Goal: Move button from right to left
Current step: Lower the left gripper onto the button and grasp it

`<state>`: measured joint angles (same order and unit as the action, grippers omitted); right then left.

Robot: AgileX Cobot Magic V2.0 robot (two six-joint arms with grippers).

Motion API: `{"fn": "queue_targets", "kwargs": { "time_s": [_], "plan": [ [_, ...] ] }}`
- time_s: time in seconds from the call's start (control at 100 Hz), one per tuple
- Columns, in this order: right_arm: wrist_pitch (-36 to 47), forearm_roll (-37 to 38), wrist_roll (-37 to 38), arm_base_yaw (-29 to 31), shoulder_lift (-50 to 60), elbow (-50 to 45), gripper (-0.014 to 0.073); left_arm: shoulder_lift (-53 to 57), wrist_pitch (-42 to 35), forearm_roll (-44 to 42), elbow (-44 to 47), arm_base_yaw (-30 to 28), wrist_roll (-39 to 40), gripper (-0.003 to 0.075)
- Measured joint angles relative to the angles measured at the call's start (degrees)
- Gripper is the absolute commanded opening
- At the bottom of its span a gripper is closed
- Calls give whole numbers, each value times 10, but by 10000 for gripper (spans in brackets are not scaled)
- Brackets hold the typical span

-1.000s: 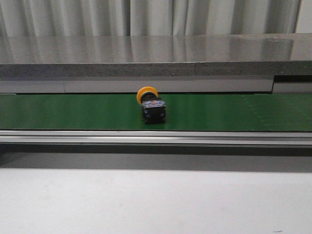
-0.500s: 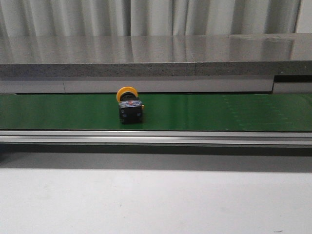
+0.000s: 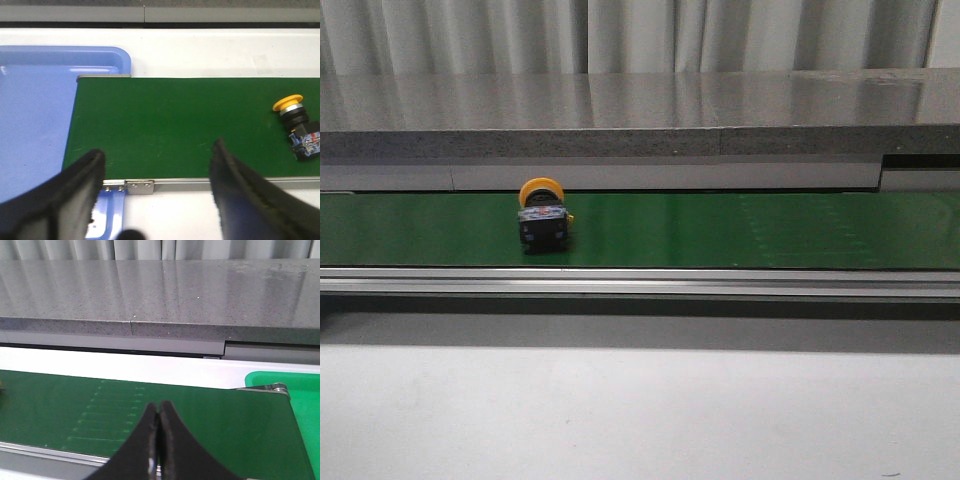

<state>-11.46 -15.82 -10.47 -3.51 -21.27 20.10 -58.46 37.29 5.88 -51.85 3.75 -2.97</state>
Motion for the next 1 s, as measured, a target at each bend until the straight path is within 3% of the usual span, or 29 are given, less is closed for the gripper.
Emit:
{"fn": "queue_targets", "kwargs": {
  "time_s": [0.37,0.65,1.0],
  "plan": [
    [0,0,0,0,0,0,-67,-194,54,81,-97,39,0,596],
    [0,0,-1,0,0,0,-67,-305,115,89,-191,95,0,596],
    [0,0,-1,0,0,0,-67,-410,181,80,-270,112,13,596]
  ]
}}
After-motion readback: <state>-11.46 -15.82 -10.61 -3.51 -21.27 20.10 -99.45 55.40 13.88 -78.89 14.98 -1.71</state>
